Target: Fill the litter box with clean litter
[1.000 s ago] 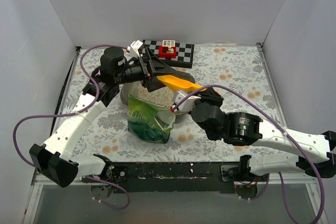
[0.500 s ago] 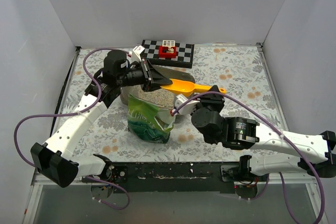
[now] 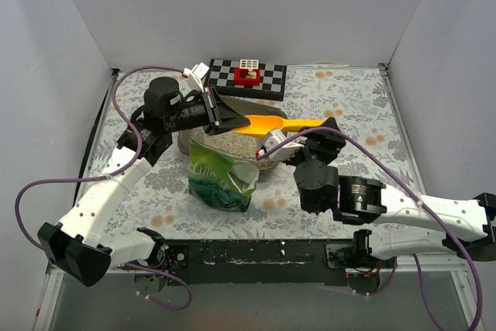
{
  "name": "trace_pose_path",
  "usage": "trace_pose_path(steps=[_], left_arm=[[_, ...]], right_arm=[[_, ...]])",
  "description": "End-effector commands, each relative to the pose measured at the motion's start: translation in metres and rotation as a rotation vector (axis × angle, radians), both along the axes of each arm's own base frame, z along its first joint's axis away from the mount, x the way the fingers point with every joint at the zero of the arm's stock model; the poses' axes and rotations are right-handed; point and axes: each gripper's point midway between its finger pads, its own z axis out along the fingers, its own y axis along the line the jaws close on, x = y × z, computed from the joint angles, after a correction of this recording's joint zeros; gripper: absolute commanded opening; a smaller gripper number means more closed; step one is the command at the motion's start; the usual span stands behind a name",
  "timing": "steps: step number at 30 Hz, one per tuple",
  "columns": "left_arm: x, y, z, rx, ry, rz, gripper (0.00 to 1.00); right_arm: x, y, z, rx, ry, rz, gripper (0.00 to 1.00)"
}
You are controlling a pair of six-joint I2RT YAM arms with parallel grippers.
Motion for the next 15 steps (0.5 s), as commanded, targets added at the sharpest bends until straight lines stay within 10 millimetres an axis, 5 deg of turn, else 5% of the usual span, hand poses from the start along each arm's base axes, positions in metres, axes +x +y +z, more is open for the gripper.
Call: trace_pose_path(steps=[1,5,10,15], left_arm=[[0.01,0.008,0.019,0.014,-0.166,0.065,0.0],[0.026,0.007,0.018,0.018,-0.19,0.096,0.0],[0.047,0.01,0.02,0.017,-0.222,0.12,0.0],[0.063,0.014,0.019,0.033,-0.276,0.127,0.0]], right_arm=[[-0.019,-0.007,0.006,0.168,-0.004,-0.023,0.79],[-0.021,0.003,-0.007,0.211,0.033,0.04,0.84],[-0.032,0.029,-0.045,0.323,0.315,0.14,0.85],[-0.059,0.081,-0.066,0.551,0.541,0.351,0.83]])
